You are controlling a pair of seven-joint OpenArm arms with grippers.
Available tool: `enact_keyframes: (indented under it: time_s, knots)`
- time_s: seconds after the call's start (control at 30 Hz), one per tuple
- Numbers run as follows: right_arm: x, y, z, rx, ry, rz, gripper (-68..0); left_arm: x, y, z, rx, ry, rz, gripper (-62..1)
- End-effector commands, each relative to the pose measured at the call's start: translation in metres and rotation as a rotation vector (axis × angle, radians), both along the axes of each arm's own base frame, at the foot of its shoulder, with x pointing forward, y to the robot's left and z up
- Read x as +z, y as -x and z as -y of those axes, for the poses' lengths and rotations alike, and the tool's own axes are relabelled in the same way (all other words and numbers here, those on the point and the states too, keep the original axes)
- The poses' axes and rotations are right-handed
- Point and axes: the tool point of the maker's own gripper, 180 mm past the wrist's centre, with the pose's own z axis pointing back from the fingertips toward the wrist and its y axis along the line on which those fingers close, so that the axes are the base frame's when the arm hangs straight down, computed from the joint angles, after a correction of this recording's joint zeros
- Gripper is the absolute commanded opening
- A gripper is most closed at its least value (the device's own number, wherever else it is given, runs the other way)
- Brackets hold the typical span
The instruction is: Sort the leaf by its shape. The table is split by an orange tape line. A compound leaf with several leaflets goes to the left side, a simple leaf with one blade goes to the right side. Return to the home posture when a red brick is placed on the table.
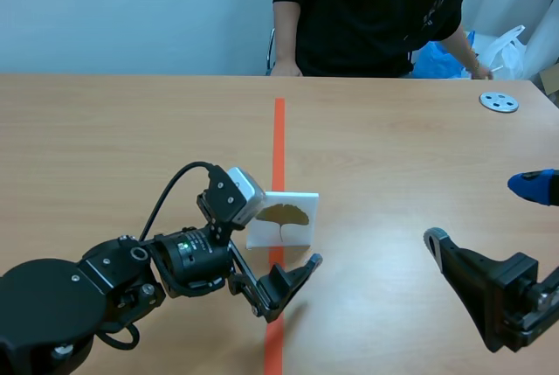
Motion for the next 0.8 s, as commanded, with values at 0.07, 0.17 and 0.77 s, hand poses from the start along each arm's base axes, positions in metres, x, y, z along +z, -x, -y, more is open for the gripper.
enact_keyframes:
  time_s: [0.07, 0.17, 0.77]
  knots:
    - [0.012, -0.005, -0.003, 0.005, -0.016, 0.044, 0.4, 0.017, -0.01, 0.004, 0.016, 0.037, 0.056, 1.4]
    - [0.012, -0.005, -0.003, 0.005, -0.016, 0.044, 0.4, 0.014, -0.01, 0.006, 0.017, 0.017, 0.068, -1.8]
    - [0.012, -0.005, -0.003, 0.005, -0.017, 0.044, 0.4, 0.002, -0.02, -0.01, 0.123, -0.008, 0.081, -47.6]
